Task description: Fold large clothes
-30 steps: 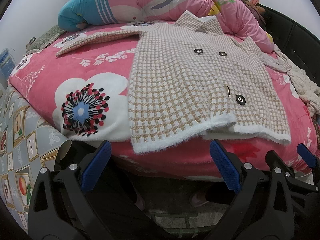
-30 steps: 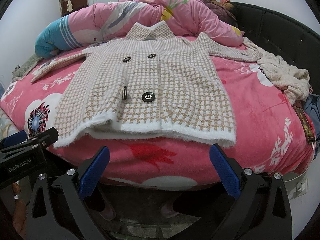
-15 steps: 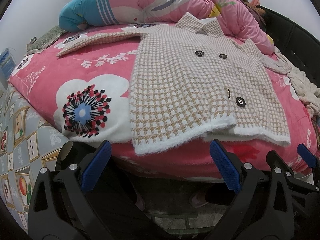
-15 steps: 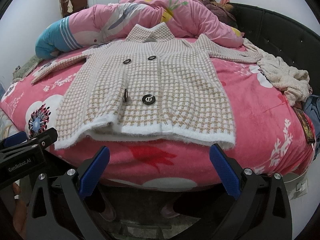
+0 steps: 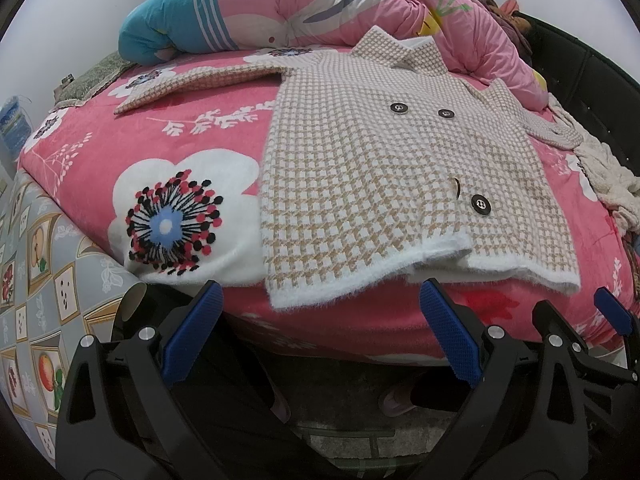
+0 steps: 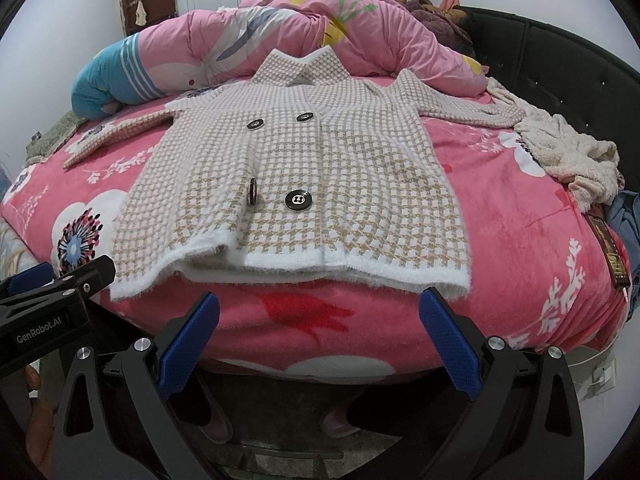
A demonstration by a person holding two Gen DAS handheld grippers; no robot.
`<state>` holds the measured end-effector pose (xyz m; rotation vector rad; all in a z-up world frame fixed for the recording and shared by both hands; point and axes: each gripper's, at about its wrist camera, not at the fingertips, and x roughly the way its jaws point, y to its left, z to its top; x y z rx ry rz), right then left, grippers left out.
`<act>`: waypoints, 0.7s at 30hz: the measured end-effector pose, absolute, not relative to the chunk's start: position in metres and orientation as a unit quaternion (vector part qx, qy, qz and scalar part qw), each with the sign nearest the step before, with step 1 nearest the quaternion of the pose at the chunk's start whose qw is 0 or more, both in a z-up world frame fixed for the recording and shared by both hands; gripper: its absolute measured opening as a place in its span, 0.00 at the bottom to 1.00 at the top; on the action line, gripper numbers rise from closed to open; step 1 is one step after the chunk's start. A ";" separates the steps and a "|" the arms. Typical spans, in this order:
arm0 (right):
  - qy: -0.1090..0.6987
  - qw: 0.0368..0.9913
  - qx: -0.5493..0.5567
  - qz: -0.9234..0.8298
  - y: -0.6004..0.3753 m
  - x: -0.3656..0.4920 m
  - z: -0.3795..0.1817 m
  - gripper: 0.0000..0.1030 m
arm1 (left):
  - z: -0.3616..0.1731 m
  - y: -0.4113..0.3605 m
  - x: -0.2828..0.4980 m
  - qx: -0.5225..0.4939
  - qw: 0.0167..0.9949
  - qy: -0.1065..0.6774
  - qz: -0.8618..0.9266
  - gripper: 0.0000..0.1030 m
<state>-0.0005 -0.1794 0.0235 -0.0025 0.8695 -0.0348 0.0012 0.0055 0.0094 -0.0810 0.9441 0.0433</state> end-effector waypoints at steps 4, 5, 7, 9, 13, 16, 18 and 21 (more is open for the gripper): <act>0.421 0.907 -0.002 -0.021 -0.176 0.001 0.025 0.94 | 0.009 0.005 0.001 -0.039 0.890 0.454 0.021 0.92; 0.421 0.907 -0.003 -0.022 -0.175 0.001 0.026 0.94 | 0.008 0.005 0.000 -0.040 0.891 0.453 0.020 0.92; 0.421 0.907 -0.004 -0.023 -0.175 0.001 0.025 0.94 | 0.008 0.006 0.001 -0.041 0.890 0.453 0.019 0.93; 0.421 0.907 -0.005 -0.024 -0.174 0.001 0.024 0.94 | 0.007 0.008 0.001 -0.043 0.890 0.453 0.018 0.92; 0.421 0.906 -0.003 -0.026 -0.174 0.001 0.022 0.94 | 0.006 0.011 0.002 -0.045 0.890 0.453 0.017 0.92; 0.421 0.907 -0.005 -0.029 -0.174 0.002 0.022 0.94 | 0.006 0.013 0.004 -0.046 0.890 0.453 0.017 0.93; 0.420 0.907 -0.006 -0.030 -0.174 0.003 0.022 0.94 | 0.007 0.014 0.006 -0.047 0.889 0.454 0.017 0.92; 0.420 0.907 -0.007 -0.033 -0.175 0.005 0.022 0.94 | 0.007 0.015 0.009 -0.047 0.889 0.454 0.016 0.93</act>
